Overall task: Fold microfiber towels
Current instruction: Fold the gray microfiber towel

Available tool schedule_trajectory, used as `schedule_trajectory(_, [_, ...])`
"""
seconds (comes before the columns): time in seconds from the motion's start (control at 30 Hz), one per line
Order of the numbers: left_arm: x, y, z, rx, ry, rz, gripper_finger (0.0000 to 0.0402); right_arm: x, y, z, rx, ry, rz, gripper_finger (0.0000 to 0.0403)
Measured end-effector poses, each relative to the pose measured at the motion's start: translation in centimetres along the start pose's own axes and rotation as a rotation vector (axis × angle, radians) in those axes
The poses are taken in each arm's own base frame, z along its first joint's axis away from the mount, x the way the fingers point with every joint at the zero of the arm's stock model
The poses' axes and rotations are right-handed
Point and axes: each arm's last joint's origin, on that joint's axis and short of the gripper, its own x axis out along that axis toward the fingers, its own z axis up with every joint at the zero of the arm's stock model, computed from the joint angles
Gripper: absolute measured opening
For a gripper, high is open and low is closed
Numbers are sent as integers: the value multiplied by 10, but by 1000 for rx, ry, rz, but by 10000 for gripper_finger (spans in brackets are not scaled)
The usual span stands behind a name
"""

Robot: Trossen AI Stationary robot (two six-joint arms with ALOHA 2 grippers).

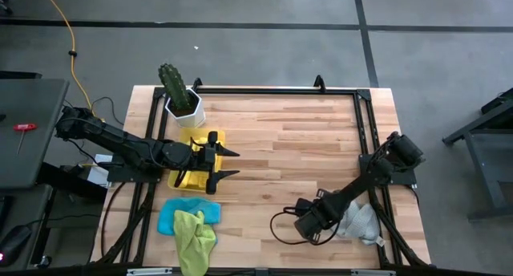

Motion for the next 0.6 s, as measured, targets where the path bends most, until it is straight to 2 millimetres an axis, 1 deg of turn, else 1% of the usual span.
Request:
schedule_trajectory(0.13, [0,0,0,0,0,0,239,6,-4,-2,22,14,-7,175])
schedule_trajectory(0.23, [0,0,0,0,0,0,239,7,-6,-4,29,20,-19,162])
schedule_trajectory(0.33, [0,0,0,0,0,-1,239,7,-6,-3,-7,4,-29,123])
schedule_trajectory(0.4, [0,0,0,0,0,0,239,7,-9,1,-44,-24,-50,81])
schedule_trajectory(0.47, [0,0,0,0,0,0,239,7,-14,8,-78,-66,-86,31])
schedule_trajectory(0.5, [0,0,0,0,0,0,239,5,-18,13,-99,-102,-112,16])
schedule_trajectory(0.53, [0,0,0,0,0,0,239,4,-21,18,-124,-142,-139,11])
schedule_trajectory(0.6, [0,0,0,0,0,0,239,1,-27,27,-180,-222,-201,20])
